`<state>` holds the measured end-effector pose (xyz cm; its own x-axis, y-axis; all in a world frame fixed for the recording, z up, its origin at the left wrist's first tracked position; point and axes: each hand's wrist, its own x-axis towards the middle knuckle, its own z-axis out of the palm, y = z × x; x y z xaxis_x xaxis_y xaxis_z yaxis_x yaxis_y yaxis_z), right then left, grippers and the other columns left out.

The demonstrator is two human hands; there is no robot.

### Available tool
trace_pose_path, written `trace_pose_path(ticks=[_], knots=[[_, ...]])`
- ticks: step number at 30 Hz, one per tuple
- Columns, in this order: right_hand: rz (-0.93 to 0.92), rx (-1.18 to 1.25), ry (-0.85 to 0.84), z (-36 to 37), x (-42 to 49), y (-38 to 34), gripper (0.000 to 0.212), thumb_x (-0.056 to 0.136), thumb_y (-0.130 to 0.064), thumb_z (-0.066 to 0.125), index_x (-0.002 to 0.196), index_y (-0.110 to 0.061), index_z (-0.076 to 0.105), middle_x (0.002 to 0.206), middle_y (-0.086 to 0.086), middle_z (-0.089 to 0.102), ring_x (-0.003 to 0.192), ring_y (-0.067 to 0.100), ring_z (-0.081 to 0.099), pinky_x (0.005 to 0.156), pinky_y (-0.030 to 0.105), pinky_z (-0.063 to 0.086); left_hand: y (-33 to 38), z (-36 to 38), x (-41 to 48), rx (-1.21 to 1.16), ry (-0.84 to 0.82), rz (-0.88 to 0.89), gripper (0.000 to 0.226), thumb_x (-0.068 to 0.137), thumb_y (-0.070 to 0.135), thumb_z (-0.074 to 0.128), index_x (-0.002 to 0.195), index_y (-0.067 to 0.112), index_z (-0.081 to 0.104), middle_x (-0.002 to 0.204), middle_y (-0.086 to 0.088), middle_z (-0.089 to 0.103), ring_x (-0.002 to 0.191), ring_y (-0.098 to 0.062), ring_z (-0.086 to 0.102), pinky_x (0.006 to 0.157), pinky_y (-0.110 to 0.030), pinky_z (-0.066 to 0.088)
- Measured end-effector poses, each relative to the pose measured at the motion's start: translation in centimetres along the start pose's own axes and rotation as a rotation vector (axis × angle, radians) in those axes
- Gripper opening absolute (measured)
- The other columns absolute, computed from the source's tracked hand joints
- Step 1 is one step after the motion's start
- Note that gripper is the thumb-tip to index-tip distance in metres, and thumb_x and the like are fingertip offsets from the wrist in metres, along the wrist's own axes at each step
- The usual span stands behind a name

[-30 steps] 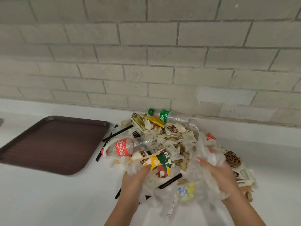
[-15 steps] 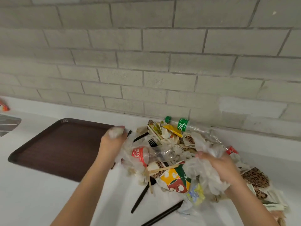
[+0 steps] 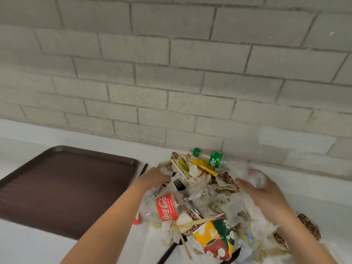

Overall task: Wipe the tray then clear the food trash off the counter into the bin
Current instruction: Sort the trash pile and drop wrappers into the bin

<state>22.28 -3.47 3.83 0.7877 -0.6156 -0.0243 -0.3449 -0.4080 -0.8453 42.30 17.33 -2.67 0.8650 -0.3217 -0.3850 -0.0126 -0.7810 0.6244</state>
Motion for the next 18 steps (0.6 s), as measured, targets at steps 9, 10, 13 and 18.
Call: trace_pose_path(ticks=[9,10,13,18], knots=[[0.030,-0.031,-0.039,0.1,-0.8,1.2,0.023,0.085,-0.036,0.066,0.098,-0.026,0.050,0.059,-0.012,0.033,0.020,0.000,0.036,0.027,0.009,0.025,2.3,2.3,-2.2,-0.120,0.061,0.110,0.079,0.068,0.075,0.054,0.122,0.018,0.053,0.101,0.001,0.068,0.090,-0.015,0.065,0.084,-0.031,0.054],[0.041,-0.024,-0.035,0.1,-0.7,1.3,0.022,0.084,-0.036,0.067,0.083,-0.025,0.047,0.058,-0.011,0.034,0.019,0.000,0.035,0.027,0.009,0.025,2.5,2.0,-2.5,-0.143,0.105,0.121,0.082,0.070,0.076,0.050,0.127,0.016,0.051,0.107,-0.001,0.068,0.091,-0.015,0.064,0.083,-0.030,0.053],[0.054,-0.035,-0.022,-0.3,-0.8,1.8,0.029,0.083,-0.038,0.068,0.076,-0.022,0.044,0.050,-0.012,0.040,0.024,0.000,0.038,0.032,0.011,0.029,3.4,0.0,-3.4,-0.352,0.209,0.082,0.076,0.083,0.056,0.059,0.137,0.006,0.042,0.118,-0.008,0.060,0.087,-0.014,0.057,0.071,-0.023,0.045],[0.055,-0.014,-0.023,-0.3,-1.5,1.9,0.040,0.083,-0.040,0.066,0.105,-0.024,0.037,0.063,-0.010,0.038,0.046,0.004,0.038,0.037,0.013,0.031,4.0,-3.4,-4.3,-0.628,0.228,0.126,0.063,0.079,0.026,0.075,0.131,0.014,0.041,0.098,0.000,0.054,0.075,-0.009,0.053,0.059,-0.022,0.043]])
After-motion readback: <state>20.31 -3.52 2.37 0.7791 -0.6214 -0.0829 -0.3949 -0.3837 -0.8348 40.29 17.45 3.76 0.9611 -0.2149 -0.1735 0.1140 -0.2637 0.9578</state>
